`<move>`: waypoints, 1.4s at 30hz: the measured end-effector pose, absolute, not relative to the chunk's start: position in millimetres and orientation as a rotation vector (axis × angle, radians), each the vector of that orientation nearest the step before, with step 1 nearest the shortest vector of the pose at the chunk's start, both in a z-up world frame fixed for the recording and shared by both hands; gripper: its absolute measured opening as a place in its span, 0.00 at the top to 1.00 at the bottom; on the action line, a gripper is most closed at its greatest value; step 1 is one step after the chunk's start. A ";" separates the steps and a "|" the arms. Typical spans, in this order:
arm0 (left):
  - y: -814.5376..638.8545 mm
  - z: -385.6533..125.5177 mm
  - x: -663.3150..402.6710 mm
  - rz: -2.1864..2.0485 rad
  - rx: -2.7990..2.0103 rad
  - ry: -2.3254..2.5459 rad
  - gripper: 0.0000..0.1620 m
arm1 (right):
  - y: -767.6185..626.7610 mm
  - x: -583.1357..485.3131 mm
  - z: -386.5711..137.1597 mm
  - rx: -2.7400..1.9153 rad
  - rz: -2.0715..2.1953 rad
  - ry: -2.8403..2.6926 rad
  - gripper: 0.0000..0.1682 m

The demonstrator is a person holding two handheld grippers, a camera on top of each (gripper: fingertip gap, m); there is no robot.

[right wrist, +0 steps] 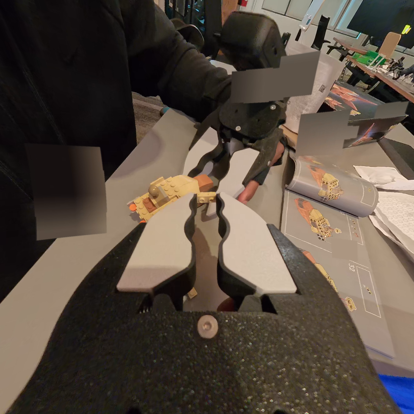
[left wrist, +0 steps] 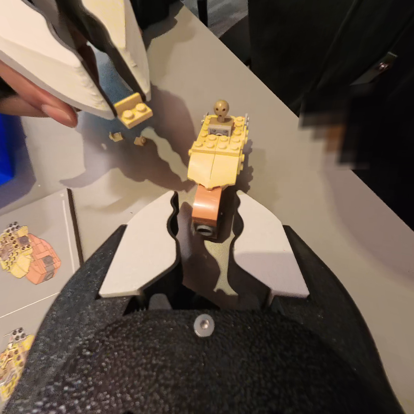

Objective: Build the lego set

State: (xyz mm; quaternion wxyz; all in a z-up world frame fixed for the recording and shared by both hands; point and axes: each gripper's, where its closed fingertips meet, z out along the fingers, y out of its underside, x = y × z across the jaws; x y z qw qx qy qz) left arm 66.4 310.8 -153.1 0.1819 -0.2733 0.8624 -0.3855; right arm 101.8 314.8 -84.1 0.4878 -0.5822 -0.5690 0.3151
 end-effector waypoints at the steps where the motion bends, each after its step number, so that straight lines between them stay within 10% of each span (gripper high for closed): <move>1: 310.2 -153.8 67.1 -1.100 -0.777 2.446 0.72 | 314.3 101.6 -84.4 -1.415 0.768 -1.386 0.91; 9: 304.8 -157.2 64.3 -1.135 -0.756 2.514 0.86 | 311.1 99.1 -84.6 -1.407 0.780 -1.394 0.91; 42: 295.5 -155.9 62.9 -1.036 -0.560 2.460 0.77 | 280.2 85.9 -82.3 -1.322 0.916 -1.497 0.91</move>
